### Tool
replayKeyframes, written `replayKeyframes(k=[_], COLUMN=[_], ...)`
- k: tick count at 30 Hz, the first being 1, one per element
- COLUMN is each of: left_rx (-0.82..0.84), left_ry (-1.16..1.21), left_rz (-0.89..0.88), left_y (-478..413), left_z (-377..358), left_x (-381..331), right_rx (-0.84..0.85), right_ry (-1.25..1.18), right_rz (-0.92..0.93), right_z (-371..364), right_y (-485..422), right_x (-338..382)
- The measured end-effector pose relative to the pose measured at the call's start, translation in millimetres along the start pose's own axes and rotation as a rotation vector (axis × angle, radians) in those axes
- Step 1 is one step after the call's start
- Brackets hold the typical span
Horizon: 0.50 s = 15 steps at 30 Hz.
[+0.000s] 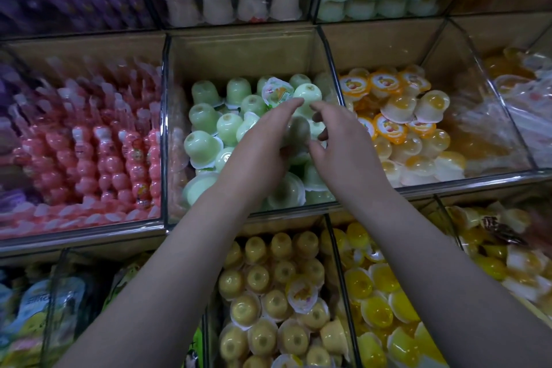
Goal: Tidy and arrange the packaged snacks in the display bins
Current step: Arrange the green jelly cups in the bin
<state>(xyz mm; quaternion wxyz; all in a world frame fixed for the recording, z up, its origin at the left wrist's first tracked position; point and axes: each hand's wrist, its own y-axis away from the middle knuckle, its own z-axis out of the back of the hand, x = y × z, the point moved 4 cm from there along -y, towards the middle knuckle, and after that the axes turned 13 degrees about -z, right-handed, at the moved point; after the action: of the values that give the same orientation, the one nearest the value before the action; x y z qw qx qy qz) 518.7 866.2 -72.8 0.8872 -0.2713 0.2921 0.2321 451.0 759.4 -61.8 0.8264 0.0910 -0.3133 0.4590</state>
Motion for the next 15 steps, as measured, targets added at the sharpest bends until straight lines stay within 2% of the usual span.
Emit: replayKeyframes(k=[5, 8, 11, 15], left_rx=[-0.006, -0.038, -0.074, 0.091], left_ry=[-0.037, -0.112, -0.177, -0.374], left_rz=[0.028, 0.039, 0.044, 0.178], left_y=[1.3, 10.7, 26.6, 50.3], left_z=[0.1, 13.5, 34.7, 58.6], left_x=[-4.0, -5.0, -6.6, 1.0], right_rx=[-0.006, 0.007, 0.122, 0.163], right_ry=[0.064, 0.325, 0.611, 0.814], right_rz=[0.000, -0.047, -0.034, -0.004], right_z=[7.1, 14.5, 11.7, 6.5], right_y=[2.0, 2.7, 5.2, 5.8], right_x=[-4.7, -8.5, -3.8, 7.0])
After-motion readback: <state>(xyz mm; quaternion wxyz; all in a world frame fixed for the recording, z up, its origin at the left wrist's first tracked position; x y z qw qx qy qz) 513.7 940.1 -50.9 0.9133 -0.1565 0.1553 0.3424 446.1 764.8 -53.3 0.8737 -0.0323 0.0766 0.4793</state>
